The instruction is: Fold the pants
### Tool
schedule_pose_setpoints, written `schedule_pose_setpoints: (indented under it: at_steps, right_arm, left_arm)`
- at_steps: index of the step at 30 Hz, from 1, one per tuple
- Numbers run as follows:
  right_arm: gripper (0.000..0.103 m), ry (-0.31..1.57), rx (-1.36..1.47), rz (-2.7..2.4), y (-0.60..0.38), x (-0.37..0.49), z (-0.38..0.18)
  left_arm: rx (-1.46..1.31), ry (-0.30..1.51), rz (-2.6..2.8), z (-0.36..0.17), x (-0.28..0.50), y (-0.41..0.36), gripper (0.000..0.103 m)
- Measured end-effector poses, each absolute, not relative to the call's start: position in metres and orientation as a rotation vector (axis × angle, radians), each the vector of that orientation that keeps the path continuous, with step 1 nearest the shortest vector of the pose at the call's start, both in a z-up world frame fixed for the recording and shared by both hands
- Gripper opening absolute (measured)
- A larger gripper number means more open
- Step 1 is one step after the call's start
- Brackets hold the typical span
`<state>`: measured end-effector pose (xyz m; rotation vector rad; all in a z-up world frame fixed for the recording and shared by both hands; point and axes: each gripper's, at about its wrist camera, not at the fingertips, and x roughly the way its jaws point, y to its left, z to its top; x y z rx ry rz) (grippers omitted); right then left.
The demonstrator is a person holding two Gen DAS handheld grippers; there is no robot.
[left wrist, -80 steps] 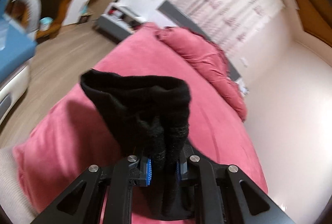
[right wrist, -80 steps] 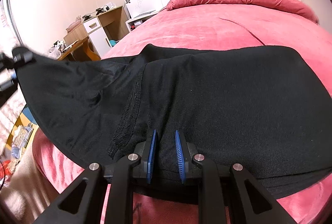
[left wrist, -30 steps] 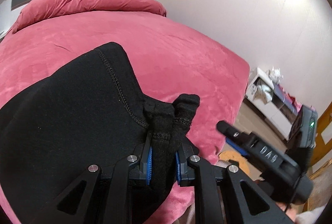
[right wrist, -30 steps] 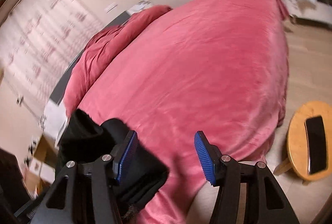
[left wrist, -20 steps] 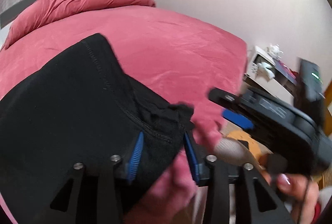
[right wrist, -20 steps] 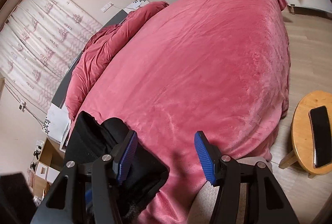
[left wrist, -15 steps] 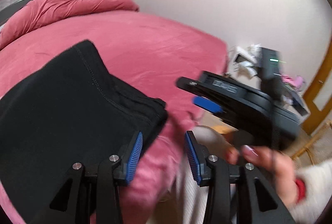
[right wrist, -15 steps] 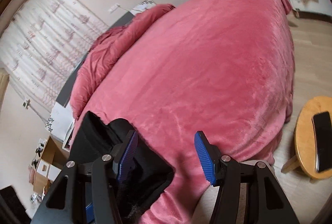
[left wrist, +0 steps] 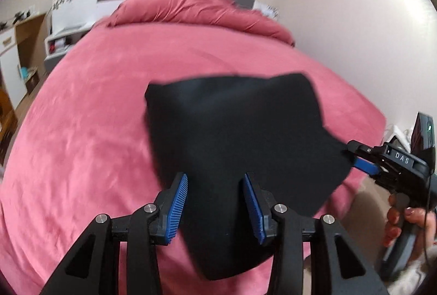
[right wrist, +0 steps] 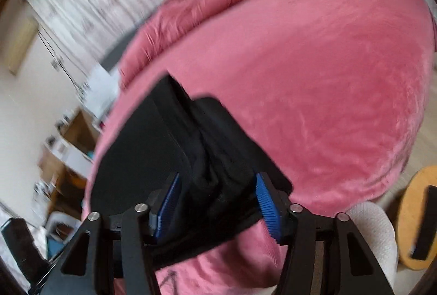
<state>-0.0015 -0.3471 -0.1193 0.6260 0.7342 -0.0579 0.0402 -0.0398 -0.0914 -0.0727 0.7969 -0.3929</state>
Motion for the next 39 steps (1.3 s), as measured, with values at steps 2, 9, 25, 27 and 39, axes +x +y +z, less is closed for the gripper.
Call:
schedule_pose_setpoints:
  at_steps: [2, 9, 25, 27, 39]
  right_arm:
    - [0.018, 0.756, 0.578, -0.045, -0.340, 0.006, -0.118]
    - [0.014, 0.691, 0.518, -0.053, -0.345, 0.002, -0.087]
    - [0.035, 0.656, 0.540, -0.101, -0.374, -0.010, -0.077]
    - [0.034, 0.640, 0.441, -0.038, -0.363, 0.008, -0.055]
    - [0.017, 0.762, 0.127, 0.230, -0.273, 0.122, -0.048]
  left_arm:
    - [-0.055, 0.786, -0.383, -0.096, 0.037, -0.042, 0.043]
    - [-0.023, 0.739, -0.425, -0.081, 0.034, -0.065, 0.044]
    - [-0.081, 0.781, -0.419, -0.075, 0.049, -0.052, 0.047]
    - [-0.099, 0.748, -0.415, -0.064, 0.057, -0.049, 0.047]
    - [0.107, 0.772, -0.420, -0.056, 0.123, -0.104, 0.047]
